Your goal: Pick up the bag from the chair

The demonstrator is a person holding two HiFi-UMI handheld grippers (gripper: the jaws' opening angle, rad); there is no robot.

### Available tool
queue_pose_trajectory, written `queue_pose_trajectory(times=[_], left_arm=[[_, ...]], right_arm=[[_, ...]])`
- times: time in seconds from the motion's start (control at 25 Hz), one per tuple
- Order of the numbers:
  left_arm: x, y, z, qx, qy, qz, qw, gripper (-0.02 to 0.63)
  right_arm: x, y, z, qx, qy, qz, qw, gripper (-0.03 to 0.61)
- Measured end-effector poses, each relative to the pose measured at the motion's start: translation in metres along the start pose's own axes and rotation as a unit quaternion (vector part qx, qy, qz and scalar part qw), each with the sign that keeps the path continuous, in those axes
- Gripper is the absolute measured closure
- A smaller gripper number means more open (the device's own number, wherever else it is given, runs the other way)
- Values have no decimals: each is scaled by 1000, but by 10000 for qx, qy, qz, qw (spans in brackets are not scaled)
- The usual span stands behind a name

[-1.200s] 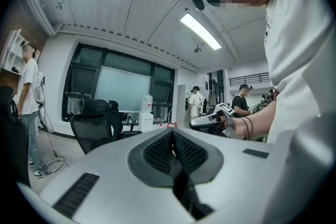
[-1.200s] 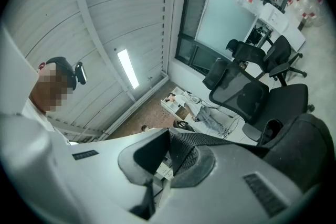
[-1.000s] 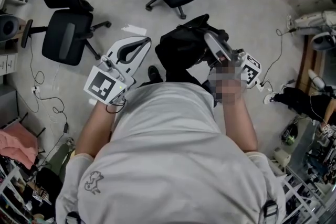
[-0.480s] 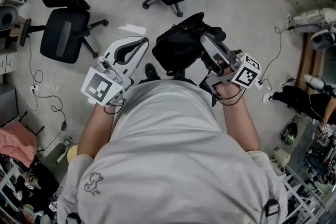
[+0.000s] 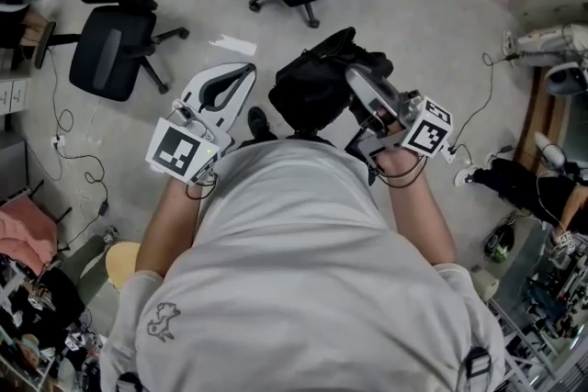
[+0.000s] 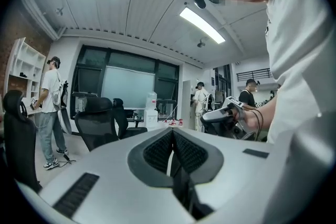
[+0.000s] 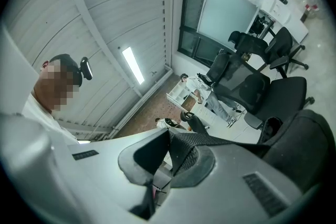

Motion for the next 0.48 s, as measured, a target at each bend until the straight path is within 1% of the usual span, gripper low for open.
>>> queue_pose_trajectory(times=[0.48], left_arm=[[5,-30,-35,39,-11,67,10000,603]], right_arm=[[-16,39,-8,-84,-11,-32,10000,546]])
Point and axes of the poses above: the fingertips, and each gripper's own axes: y backward along the fingers, z to its left, x out of its underside, the point moved 3 cm from there along y, backward along the fingers
